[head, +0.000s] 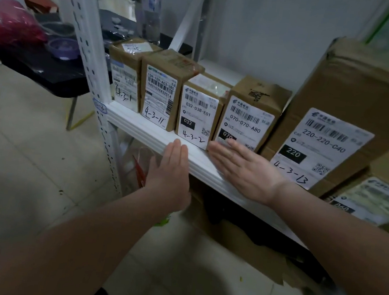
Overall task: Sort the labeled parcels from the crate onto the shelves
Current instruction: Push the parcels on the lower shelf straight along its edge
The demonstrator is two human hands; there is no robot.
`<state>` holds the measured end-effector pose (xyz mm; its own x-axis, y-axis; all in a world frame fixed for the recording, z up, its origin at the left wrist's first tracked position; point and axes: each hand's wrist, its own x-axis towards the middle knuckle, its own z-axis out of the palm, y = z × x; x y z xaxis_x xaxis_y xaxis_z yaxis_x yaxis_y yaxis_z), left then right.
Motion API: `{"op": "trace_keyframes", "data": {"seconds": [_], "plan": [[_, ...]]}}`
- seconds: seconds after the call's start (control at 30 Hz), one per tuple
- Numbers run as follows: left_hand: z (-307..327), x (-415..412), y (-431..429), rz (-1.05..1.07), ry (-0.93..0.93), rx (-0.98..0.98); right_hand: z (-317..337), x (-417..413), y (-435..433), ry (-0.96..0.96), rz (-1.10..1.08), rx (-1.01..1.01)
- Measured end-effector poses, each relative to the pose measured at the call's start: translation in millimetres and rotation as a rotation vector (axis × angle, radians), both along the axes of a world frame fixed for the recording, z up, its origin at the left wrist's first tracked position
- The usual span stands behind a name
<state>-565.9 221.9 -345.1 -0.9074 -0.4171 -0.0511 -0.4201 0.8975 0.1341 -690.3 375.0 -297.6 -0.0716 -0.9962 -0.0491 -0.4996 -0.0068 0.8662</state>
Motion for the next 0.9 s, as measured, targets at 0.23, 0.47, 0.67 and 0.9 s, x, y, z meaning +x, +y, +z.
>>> {"op": "trace_keyframes", "data": {"seconds": [0.23,0.47,0.67,0.9], "plan": [[11,1,3,-0.006,-0.033,0.003,8,18,10,0.004,-0.102,-0.005],[32,-3,47,-0.327,0.338,0.015,6,51,61,-0.436,0.028,-0.596],[36,-23,103,-0.724,0.279,0.193,-2,59,134,-0.707,-0.41,-0.947],[23,-47,132,-0.667,0.296,0.081,-18,50,166,-0.795,-0.612,-0.896]]}}
